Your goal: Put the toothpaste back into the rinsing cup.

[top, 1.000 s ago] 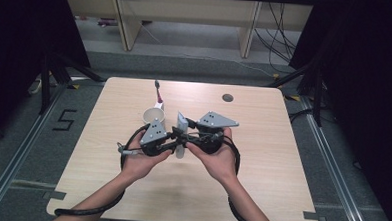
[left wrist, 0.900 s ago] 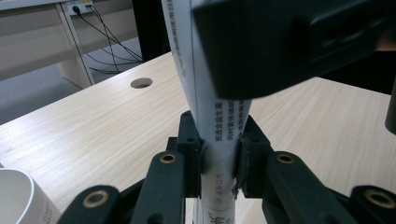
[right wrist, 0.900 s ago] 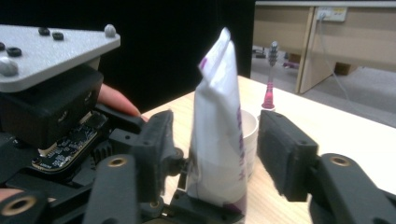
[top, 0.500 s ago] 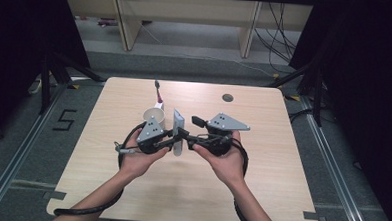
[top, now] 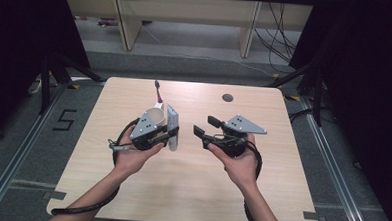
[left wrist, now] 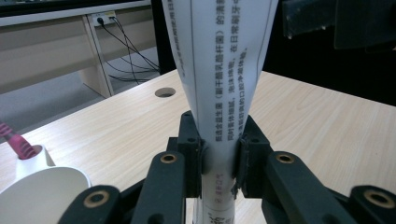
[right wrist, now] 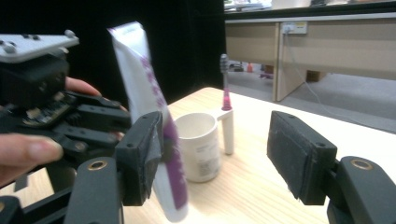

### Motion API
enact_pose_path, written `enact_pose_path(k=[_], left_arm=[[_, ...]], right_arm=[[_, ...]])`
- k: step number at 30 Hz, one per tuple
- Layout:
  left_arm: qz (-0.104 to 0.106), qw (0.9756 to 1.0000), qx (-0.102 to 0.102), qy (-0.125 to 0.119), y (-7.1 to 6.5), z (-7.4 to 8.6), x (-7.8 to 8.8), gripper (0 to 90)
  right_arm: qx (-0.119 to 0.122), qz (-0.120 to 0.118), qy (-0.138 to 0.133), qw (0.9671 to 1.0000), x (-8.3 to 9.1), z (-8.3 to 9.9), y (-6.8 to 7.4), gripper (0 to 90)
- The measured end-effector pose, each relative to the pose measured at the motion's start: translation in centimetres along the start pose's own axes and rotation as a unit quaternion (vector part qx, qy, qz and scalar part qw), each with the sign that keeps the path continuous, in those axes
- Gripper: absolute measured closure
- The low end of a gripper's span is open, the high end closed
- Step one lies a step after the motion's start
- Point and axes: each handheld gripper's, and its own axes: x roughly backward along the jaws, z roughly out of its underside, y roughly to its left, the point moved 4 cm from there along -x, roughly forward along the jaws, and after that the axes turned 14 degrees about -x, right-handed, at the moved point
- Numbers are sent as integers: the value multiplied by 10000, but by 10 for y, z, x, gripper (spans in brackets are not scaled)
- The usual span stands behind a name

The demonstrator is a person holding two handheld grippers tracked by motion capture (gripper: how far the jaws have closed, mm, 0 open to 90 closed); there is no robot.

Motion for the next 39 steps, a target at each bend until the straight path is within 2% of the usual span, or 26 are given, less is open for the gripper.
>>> enact_pose_path(k=[7,8,10,12,15,17,19,20,22,23,24,25,26,28,30,31,33,35,36,38,39], left_arm=[[-112,9999,7,-51,10,-3,5,749],[-143,9999,14,-56,11,-4,6,749],[-152,9998,18,-87,13,-4,7,749],[-187,9998,12,-103,15,-6,8,749],[-222,9997,35,-116,18,-7,10,749],[-237,9996,43,-127,20,-8,11,749],[-269,9995,34,-137,22,-10,12,749],[-277,9995,32,-158,24,-10,12,749],[-305,9994,64,-167,27,-12,14,750],[-731,9956,-587,-25,41,-13,18,749],[-587,9962,-636,-75,42,-14,17,749],[-804,9948,-630,-55,46,-15,19,750],[-767,9950,-634,-34,46,-16,20,750],[-749,9952,-630,-57,49,-18,21,750],[-760,9952,-614,-73,51,-19,22,750],[-764,9952,-609,-80,52,-20,22,750],[-764,9952,-600,-88,55,-21,23,750],[-771,9952,-597,-88,57,-22,23,750],[-767,9952,-595,-80,58,-23,24,750],[-770,9953,-589,-83,60,-24,24,750],[-776,9953,-581,-88,61,-24,24,750]], right_arm=[[-43,178,-88,9998,6,7,-16,363],[-8,216,-2,9998,8,8,-18,360],[5,312,-30,9995,9,11,-22,356],[-89,345,-20,9994,10,14,-25,353],[28,518,-28,9986,12,17,-34,353],[-89,517,4,9986,14,21,-37,353],[31,576,-38,9983,16,22,-42,352],[-101,570,1,9983,16,24,-42,352],[-113,650,29,9978,19,27,-46,351],[-92,664,38,9977,19,28,-48,351],[-63,689,-9,9976,20,30,-50,350],[-164,717,-18,9973,20,32,-51,350],[-99,745,22,9972,22,34,-54,349],[-147,773,59,9969,23,37,-57,347],[-198,820,-38,9964,23,40,-60,347],[-74,901,-9,9959,26,41,-63,346],[-242,893,1,9957,26,45,-64,345],[-266,967,24,9950,28,49,-68,344],[-174,964,32,9952,28,50,-70,344],[-163,1005,4,9948,30,53,-74,343],[-267,1079,73,9938,32,56,-75,343]])
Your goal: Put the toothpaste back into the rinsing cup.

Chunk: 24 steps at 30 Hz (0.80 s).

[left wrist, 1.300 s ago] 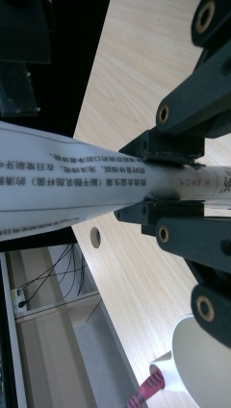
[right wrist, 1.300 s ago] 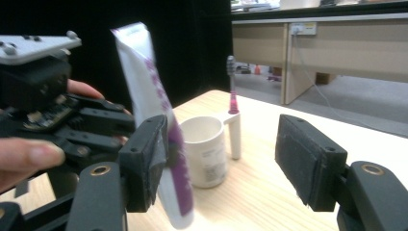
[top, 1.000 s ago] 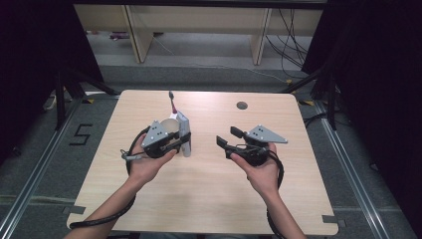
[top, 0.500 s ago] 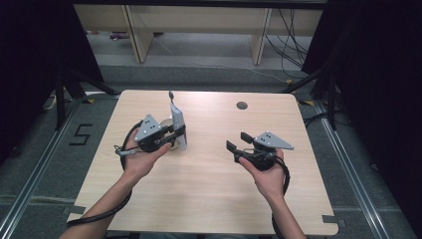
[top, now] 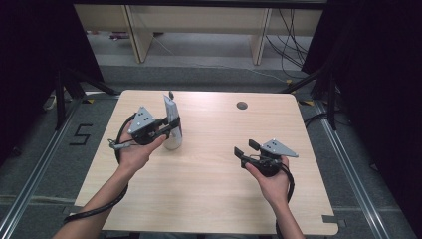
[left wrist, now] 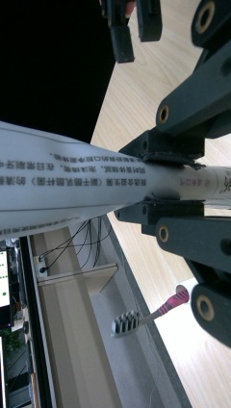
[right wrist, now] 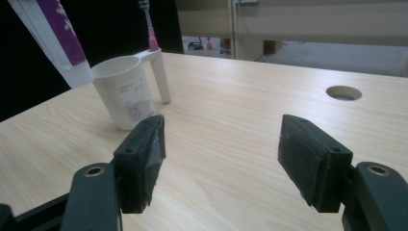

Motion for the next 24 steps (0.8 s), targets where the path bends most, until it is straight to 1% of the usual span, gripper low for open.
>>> enact_pose_path(k=[1,2,3,4,6,7,8,10,11,12,13,14,15,16,17,19,20,21,22,23,24], left_arm=[[-5,10000,-3,-2,1,0,0,750],[-7,10000,3,-2,2,-1,0,751],[-9,10000,5,1,3,-2,0,750],[-16,10000,13,-1,4,-3,-1,750],[-33,10000,19,-3,7,-5,-1,750],[-43,10000,27,-9,8,-6,-1,750],[-46,10000,25,-2,9,-6,-2,750],[67,10000,51,-29,10,-8,-2,751],[9,10000,53,-12,11,-8,-2,751],[-37,10000,43,-1,14,-8,-3,751],[-31,10000,43,-15,15,-8,-3,751],[-29,10000,44,4,15,-8,-3,750],[-34,10000,41,9,16,-8,-4,751],[-46,10000,45,-11,18,-7,-4,751],[-56,10000,43,-9,19,-7,-4,751],[-74,10000,42,-5,21,-7,-4,751],[-81,10000,44,-7,22,-6,-4,750],[-87,9999,50,-10,22,-6,-5,750],[-103,9999,49,-6,24,-6,-5,750],[-114,9999,40,0,25,-5,-5,750],[-128,9999,37,-10,26,-5,-6,750]], right_arm=[[74,8,-24,10000,0,1,-2,342],[41,26,-20,10000,1,2,-4,342],[66,61,-66,9999,2,3,-7,342],[-4,53,-49,10000,3,4,-8,342],[-136,118,-10,9998,5,7,-11,342],[-147,117,-4,9998,6,8,-12,342],[-143,183,-38,9997,6,9,-14,342],[-68,114,-27,9999,6,11,-18,342],[-115,228,-1,9997,8,12,-19,341],[-154,201,-22,9997,7,12,-19,341],[-141,169,-64,9997,6,14,-20,341],[-219,229,-47,9995,7,14,-21,341],[-118,235,-54,9996,7,14,-23,341],[-281,271,-24,9992,8,16,-22,341],[-203,205,-64,9996,7,16,-24,341],[-209,287,-56,9994,8,17,-25,341],[-248,246,-58,9994,8,18,-26,341],[-218,330,-58,9992,8,19,-27,341],[-246,263,-51,9993,8,19,-27,341],[-279,313,-4,9991,9,20,-27,341],[-295,299,-20,9991,9,21,-28,341]])
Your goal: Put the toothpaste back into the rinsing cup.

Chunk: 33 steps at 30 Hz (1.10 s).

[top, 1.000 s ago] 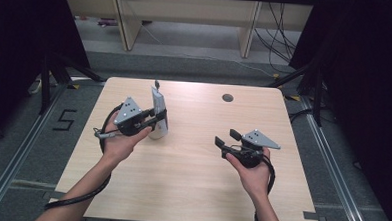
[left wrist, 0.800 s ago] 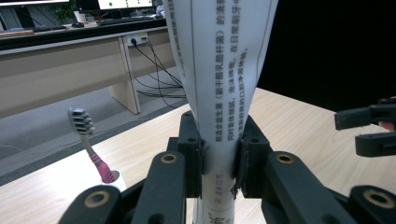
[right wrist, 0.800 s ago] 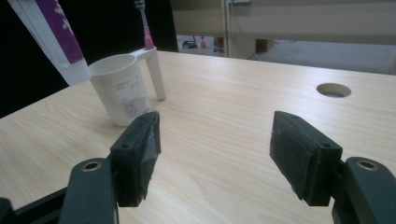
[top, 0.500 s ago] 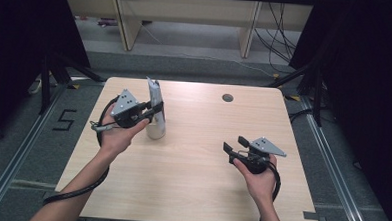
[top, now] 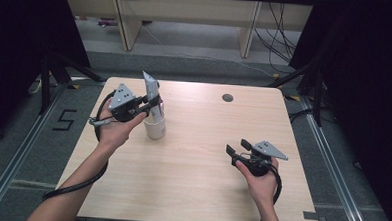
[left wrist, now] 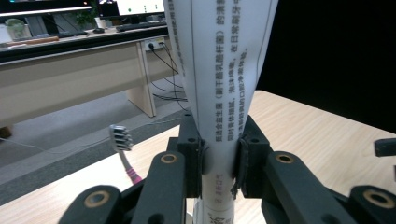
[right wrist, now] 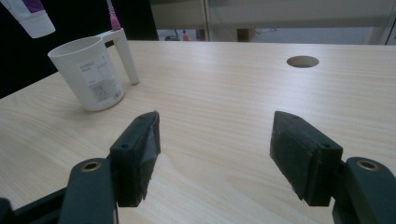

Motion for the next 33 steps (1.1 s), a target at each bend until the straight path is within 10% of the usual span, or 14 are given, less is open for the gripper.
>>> enact_pose_path(k=[8,9,33], left_arm=[[-110,9999,0,11,8,5,-4,750],[-187,9979,625,6,0,6,-5,750],[-292,9978,578,155,0,38,-26,748]], right_arm=[[94,53,-87,9999,0,3,-6,341],[-183,40,3,9998,1,4,-2,341],[-27,87,-177,9998,5,3,-10,341]])
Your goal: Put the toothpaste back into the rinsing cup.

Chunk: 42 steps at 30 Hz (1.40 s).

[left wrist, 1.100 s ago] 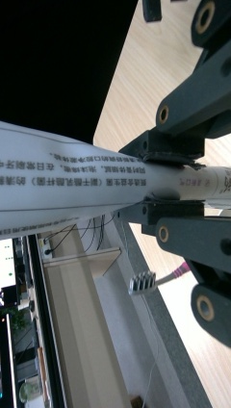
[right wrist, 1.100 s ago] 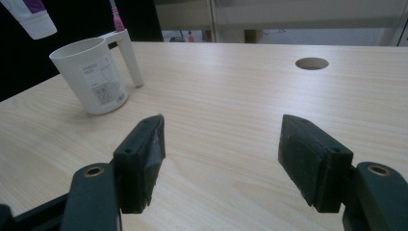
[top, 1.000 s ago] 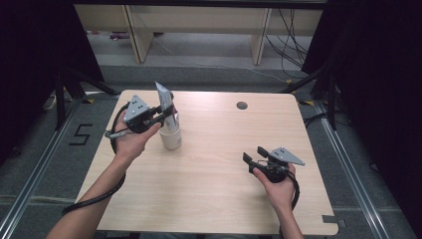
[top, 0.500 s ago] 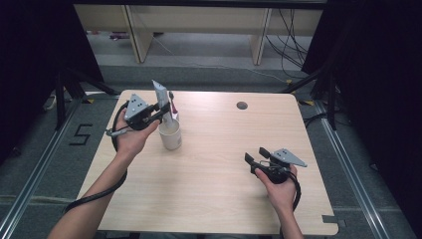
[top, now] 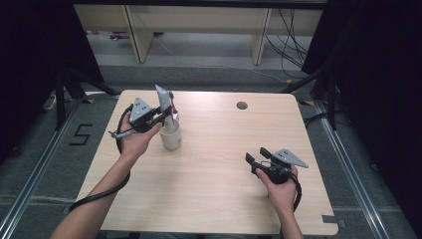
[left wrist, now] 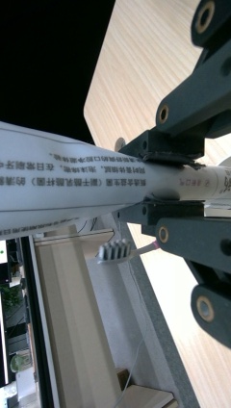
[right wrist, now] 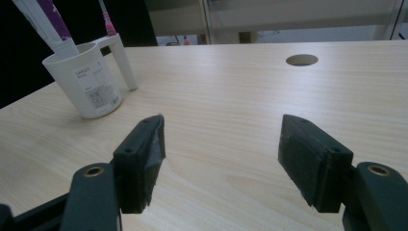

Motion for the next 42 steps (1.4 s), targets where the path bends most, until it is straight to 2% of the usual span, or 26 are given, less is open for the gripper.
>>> enact_pose_path(k=[1,2,4,5,12,13,14,15,17,22,23,24,25,36,38,42], left_arm=[[2,10000,3,8,-1,2,-1,748],[10,10000,-17,32,-1,3,-2,748],[6,10000,-28,40,-1,6,-4,748],[6,10000,-30,61,-2,7,-5,748],[49,9999,-56,156,-5,20,-11,747],[52,9998,-40,166,-5,22,-12,747],[50,9998,-56,185,-5,24,-13,747],[48,9998,-51,209,-6,26,-14,747],[49,9997,-56,226,-6,29,-15,747],[35,9995,-42,296,-5,37,-19,746],[27,9995,-48,304,-5,38,-19,746],[33,9994,-73,329,-5,40,-20,746],[38,9994,-62,342,-5,42,-21,746],[34,9991,-30,423,-7,53,-26,744],[37,9990,-50,449,-7,54,-26,743],[40,9989,-29,476,-7,57,-27,743]], right_arm=[[-212,-37,35,9998,0,2,3,341],[-98,-72,28,9999,0,1,1,341],[-149,-30,39,9999,1,2,1,341],[-54,-6,-4,10000,1,1,-1,341],[-40,41,8,10000,2,2,-3,342],[-91,-2,12,10000,2,2,-2,341],[-331,-48,34,9994,2,4,1,342],[-178,-31,-26,9998,2,3,-1,341],[-132,-63,-54,9999,1,4,-2,342],[-186,-57,-34,9998,2,4,-2,341],[-395,-73,12,9992,2,5,1,341],[-411,-72,15,9991,3,6,1,341],[-197,-41,12,9998,2,5,-3,341],[-221,-66,24,9997,2,6,-2,342],[-211,14,74,9997,3,7,-3,342],[-147,-15,20,9999,2,6,-3,341]])
